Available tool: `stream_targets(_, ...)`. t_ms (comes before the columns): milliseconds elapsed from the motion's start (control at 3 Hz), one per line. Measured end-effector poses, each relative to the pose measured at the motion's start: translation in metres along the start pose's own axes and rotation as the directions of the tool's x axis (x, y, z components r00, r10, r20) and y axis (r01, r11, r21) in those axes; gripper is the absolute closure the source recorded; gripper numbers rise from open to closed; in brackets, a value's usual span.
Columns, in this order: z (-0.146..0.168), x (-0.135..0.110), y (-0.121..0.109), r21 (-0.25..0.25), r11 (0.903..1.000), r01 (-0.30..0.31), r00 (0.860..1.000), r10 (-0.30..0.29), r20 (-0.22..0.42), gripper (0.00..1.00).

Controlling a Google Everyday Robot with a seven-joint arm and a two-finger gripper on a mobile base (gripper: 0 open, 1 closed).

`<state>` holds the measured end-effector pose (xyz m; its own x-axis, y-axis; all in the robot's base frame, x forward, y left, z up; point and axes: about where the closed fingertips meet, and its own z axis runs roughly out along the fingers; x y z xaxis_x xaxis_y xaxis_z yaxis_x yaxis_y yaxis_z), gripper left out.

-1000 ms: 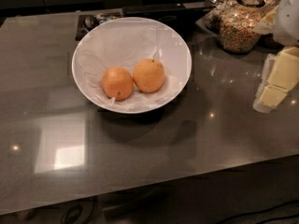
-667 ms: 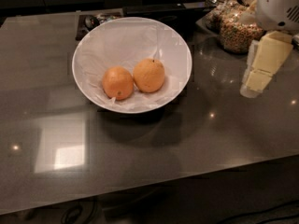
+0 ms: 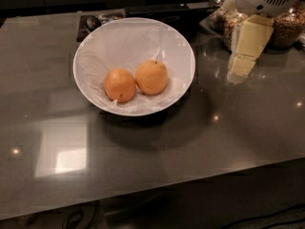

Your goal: Pick orange from white bowl

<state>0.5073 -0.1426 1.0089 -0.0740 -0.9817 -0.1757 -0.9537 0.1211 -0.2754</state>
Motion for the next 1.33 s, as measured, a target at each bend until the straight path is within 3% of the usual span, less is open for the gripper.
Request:
stream_targets(333, 0.008, -0.014, -0.007, 0.021, 0.9978, 0.062, 0.997, -0.062, -0.041, 0.0)
stream_targets(1000, 0.041, -0.065, -0.045, -0.002, 0.9708, 0.24, 0.964, -0.238, -0.114, 0.0)
stream_targets(1333, 0.052, -0.077, -0.055, -0.011, 0.9619, 0.273, 0.955, -0.272, -0.12, 0.08)
